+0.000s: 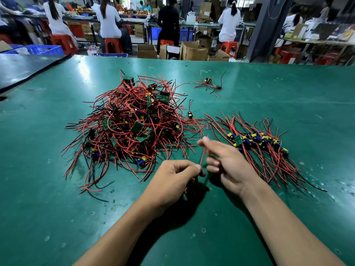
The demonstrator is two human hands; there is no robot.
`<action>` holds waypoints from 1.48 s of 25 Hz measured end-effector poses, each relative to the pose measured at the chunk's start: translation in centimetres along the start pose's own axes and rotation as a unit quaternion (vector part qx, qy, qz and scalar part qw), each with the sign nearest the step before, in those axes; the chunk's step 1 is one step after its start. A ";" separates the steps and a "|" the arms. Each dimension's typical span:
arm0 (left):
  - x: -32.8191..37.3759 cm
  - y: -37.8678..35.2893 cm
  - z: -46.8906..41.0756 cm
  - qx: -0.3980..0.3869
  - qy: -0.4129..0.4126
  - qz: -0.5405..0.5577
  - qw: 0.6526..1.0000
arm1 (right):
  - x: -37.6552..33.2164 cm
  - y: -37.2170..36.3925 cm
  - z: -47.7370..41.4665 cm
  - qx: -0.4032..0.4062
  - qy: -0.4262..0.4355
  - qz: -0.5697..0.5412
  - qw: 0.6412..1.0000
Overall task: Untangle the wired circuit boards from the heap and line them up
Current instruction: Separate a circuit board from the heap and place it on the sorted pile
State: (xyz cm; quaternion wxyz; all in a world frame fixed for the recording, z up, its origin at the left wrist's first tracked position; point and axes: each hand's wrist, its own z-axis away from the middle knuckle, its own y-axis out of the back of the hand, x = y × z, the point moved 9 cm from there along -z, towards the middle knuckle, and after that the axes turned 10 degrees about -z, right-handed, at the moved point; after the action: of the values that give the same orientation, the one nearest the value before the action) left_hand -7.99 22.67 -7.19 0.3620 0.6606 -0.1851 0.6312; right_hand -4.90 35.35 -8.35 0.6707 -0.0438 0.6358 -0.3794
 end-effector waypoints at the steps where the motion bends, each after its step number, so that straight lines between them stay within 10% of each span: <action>1: -0.3 0.3 -0.1 0.016 0.011 0.033 0.999 | 0.7 -0.8 0.4 -0.037 -0.021 0.050 0.998; 14: 0.6 -0.9 0.7 -0.099 -0.033 -0.068 0.992 | -1.2 1.5 -0.1 0.083 0.078 0.017 0.993; 21: 0.3 -1.6 0.7 -0.129 -0.038 -0.088 0.987 | -0.1 1.7 0.0 0.112 -0.031 -0.159 0.980; 32: -1.0 -0.9 -0.8 -0.076 0.069 0.249 0.963 | -0.7 0.6 0.4 0.051 0.037 0.083 0.995; 37: -1.2 -0.6 -1.4 -0.049 0.029 0.218 0.974 | -0.5 -2.1 1.2 -0.041 0.141 0.352 0.924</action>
State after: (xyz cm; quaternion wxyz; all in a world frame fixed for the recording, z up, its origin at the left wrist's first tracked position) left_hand -8.70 23.78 -8.58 0.2532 0.5669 -0.3446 0.7041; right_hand -4.74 33.63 -6.61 0.6620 0.2091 0.7135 -0.0944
